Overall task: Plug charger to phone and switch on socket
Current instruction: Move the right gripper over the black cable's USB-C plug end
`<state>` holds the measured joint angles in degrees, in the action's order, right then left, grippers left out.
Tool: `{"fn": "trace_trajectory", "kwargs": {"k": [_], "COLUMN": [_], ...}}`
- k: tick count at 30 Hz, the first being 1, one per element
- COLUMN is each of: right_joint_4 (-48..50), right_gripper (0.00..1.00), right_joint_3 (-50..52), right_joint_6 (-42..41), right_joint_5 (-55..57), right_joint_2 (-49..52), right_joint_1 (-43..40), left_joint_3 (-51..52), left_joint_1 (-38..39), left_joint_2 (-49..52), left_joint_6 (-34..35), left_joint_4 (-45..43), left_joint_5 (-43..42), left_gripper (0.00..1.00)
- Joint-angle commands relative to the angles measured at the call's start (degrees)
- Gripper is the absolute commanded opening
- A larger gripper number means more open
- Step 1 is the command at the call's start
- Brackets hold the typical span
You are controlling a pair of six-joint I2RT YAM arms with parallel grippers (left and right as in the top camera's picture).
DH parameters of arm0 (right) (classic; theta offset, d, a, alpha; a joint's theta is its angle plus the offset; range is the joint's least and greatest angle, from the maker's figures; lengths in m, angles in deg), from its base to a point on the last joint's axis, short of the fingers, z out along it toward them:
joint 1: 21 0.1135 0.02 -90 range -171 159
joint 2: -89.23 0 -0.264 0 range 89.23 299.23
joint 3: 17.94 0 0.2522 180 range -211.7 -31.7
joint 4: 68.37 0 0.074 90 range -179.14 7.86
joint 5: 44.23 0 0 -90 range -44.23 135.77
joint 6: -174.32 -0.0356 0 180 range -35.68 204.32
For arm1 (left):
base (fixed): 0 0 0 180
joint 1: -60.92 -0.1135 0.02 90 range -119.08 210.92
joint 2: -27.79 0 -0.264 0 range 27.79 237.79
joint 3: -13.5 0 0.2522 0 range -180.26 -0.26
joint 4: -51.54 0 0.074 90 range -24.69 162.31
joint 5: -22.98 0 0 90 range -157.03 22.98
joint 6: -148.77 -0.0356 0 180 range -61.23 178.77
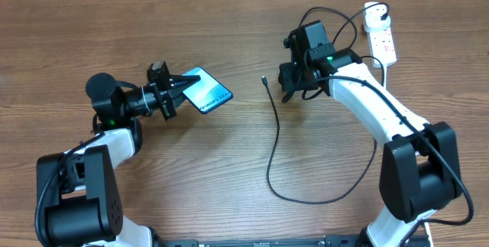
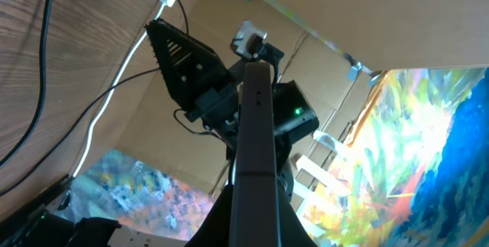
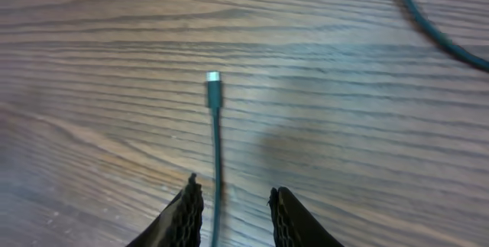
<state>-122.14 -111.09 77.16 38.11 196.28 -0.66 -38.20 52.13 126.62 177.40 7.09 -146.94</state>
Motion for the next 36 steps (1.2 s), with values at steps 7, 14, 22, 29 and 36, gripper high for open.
{"fn": "trace_trajectory", "kwargs": {"k": [7,14,22,29,36], "right_joint_4": [0.1,2.3,2.5,2.3,1.5], "right_gripper": [0.36,0.39,0.39,0.39,0.39], "right_joint_3": [-0.5,-0.5,-0.5,-0.5,-0.5], "right_joint_6": [1.5,2.8,3.0,-1.7,-16.7], "right_joint_5": [-5.3,-4.8,-4.9,-6.0,-6.4], "right_joint_2": [4.3,5.1,6.9,7.1,7.1], "right_joint_1": [0.2,0.2,0.2,0.3,0.3], "left_joint_3": [-1.3,-1.3,-1.3,-1.3,-1.3], "left_joint_1": [-0.6,-0.6,-0.7,-0.7,-0.7], "left_joint_2": [0.3,0.3,0.3,0.3,0.3], "left_joint_6": [-3.1,-4.7,-6.0,-8.3,-12.7], "left_joint_4": [-0.3,-0.3,-0.3,-0.3,-0.3], "left_joint_5": [2.6,5.4,7.5,13.2,21.7], "left_gripper": [0.04,0.04,0.04,0.04,0.04]}}
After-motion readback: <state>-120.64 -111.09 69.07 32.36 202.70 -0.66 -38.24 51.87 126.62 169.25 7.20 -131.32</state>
